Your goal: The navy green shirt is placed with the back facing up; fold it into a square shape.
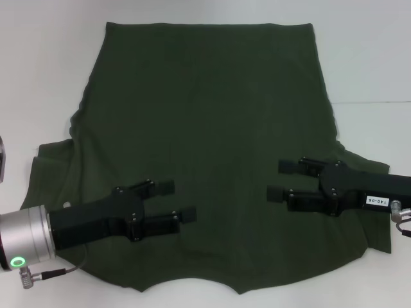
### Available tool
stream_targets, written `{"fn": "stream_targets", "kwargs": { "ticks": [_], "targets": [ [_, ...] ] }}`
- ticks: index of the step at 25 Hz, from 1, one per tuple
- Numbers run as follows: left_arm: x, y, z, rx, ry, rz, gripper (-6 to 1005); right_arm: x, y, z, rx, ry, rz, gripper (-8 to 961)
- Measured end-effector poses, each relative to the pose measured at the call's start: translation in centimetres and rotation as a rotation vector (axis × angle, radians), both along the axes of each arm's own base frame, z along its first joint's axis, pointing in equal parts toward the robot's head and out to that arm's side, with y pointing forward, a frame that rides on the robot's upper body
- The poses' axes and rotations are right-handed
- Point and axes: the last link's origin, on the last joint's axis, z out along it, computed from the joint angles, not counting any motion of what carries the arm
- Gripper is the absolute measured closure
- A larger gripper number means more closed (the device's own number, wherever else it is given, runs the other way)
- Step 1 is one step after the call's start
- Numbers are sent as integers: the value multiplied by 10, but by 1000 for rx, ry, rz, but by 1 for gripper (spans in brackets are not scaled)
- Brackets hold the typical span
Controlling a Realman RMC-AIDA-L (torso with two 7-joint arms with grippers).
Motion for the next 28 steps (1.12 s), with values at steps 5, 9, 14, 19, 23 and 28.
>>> {"fn": "stream_targets", "kwargs": {
  "ticks": [5, 9, 14, 19, 23, 28],
  "targets": [
    [0, 0, 0, -6, -2, 7, 52, 0, -2, -2, -5, 5, -3, 38],
    [0, 0, 0, -5, -4, 7, 52, 0, -2, -2, -7, 7, -5, 38],
    [-1, 1, 1, 3, -2, 17, 51, 0, -2, -2, -6, 12, -6, 39],
    [-11, 10, 10, 42, -13, 116, 51, -3, -2, -3, -7, 25, -5, 39],
    [-22, 20, 18, 69, -1, 219, 52, -6, -1, -2, -16, 46, -15, 39],
    [-37, 32, 26, 115, 36, 321, 52, -10, -1, -4, -36, 70, -35, 39]
  ]
}}
